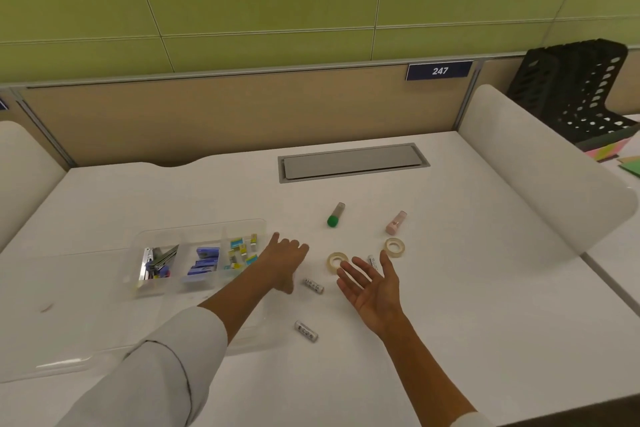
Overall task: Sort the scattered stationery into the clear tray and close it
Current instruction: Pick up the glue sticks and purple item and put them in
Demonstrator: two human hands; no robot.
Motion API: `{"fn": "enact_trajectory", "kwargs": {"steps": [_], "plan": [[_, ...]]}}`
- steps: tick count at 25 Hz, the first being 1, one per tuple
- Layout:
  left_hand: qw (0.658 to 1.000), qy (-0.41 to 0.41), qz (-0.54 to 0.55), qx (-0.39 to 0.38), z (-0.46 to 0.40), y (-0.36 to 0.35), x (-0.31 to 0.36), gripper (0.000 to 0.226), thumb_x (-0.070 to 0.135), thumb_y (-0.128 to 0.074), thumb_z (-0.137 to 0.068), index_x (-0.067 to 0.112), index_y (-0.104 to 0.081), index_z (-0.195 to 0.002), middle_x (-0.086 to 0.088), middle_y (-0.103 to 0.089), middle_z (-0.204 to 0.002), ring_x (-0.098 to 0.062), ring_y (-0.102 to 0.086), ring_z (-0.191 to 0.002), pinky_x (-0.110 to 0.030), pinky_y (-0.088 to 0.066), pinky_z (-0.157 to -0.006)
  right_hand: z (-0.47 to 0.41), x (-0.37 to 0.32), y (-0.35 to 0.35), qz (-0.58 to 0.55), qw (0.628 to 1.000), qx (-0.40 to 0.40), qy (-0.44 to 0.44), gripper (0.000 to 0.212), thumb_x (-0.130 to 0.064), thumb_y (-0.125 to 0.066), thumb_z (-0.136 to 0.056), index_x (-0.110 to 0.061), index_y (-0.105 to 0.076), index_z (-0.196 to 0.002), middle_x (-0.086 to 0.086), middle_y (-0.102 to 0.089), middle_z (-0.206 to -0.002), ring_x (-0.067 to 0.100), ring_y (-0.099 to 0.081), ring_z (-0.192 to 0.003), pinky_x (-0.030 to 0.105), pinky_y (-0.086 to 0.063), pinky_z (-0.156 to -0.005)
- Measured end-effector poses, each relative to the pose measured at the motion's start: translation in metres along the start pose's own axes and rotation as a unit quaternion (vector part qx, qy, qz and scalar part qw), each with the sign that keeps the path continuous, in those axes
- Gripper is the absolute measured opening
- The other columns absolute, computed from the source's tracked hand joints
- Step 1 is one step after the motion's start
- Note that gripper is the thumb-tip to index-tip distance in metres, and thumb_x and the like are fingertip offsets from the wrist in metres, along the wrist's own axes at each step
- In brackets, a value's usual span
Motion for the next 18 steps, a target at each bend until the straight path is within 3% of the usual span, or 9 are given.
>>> {"fn": "enact_trajectory", "kwargs": {"steps": [3, 5, 8, 12, 16, 18], "plan": [[0.969, -0.017, 0.229, 0.087, -0.004, 0.026, 0.001, 0.094, 0.04, -0.081, -0.068, 0.017, -0.031, -0.143, -0.005, -0.052, -0.133, -0.024, -0.049, -0.12, -0.033, -0.038, -0.102, -0.007, 0.0, -0.007, -0.007, 1.0, 0.0, -0.006, 0.069, -0.057, -0.059, -0.089, -0.002, -0.057, -0.131, 0.022, -0.069, -0.122, 0.04, -0.065, -0.115, 0.049, -0.053, -0.096], [0.941, -0.046, 0.315, 0.118, -0.01, 0.035, 0.009, 0.093, 0.042, -0.082, -0.067, 0.019, -0.033, -0.142, -0.003, -0.052, -0.133, -0.022, -0.049, -0.119, -0.03, -0.041, -0.097, -0.012, -0.003, -0.012, -0.015, 1.0, -0.003, -0.009, 0.07, -0.059, -0.06, -0.087, -0.005, -0.056, -0.131, 0.022, -0.067, -0.125, 0.041, -0.065, -0.114, 0.05, -0.055, -0.093], [0.923, -0.08, 0.355, 0.121, -0.022, 0.036, 0.026, 0.097, 0.046, -0.083, -0.066, 0.023, -0.031, -0.144, 0.0, -0.05, -0.137, -0.02, -0.049, -0.122, -0.033, -0.044, -0.1, -0.021, -0.012, -0.02, -0.011, 1.0, -0.01, -0.018, 0.069, -0.062, -0.059, -0.086, -0.009, -0.056, -0.131, 0.021, -0.066, -0.127, 0.041, -0.066, -0.112, 0.048, -0.058, -0.085], [0.908, -0.089, 0.383, 0.145, -0.039, 0.037, 0.026, 0.102, 0.056, -0.075, -0.065, 0.028, -0.023, -0.148, 0.006, -0.045, -0.143, -0.013, -0.047, -0.124, -0.032, -0.041, -0.104, -0.033, -0.026, -0.021, -0.03, 0.999, -0.026, -0.024, 0.069, -0.061, -0.058, -0.087, -0.009, -0.058, -0.132, 0.021, -0.066, -0.127, 0.04, -0.066, -0.114, 0.048, -0.055, -0.09], [0.882, 0.025, 0.413, 0.227, -0.073, 0.035, 0.002, 0.077, 0.046, -0.071, -0.076, 0.023, -0.036, -0.141, 0.005, -0.05, -0.136, -0.016, -0.055, -0.115, -0.031, -0.048, -0.095, -0.044, -0.035, -0.009, -0.081, 0.996, -0.032, -0.033, 0.071, -0.06, -0.055, -0.089, -0.008, -0.054, -0.137, 0.022, -0.064, -0.13, 0.041, -0.063, -0.116, 0.052, -0.051, -0.096], [0.881, 0.083, 0.406, 0.226, -0.097, 0.028, -0.007, 0.063, 0.036, -0.071, -0.08, 0.019, -0.043, -0.134, 0.0, -0.053, -0.132, -0.021, -0.057, -0.111, -0.035, -0.052, -0.09, -0.049, -0.039, -0.006, -0.098, 0.994, -0.034, -0.037, 0.07, -0.06, -0.054, -0.09, -0.007, -0.053, -0.137, 0.023, -0.062, -0.132, 0.042, -0.062, -0.118, 0.054, -0.052, -0.095]]}}
Point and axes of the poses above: each hand's wrist, its own z-axis away from the middle knuckle, its own y-axis out of the back of the hand, x = y × z, the point moved 3 cm from there along -z, towards the middle knuckle
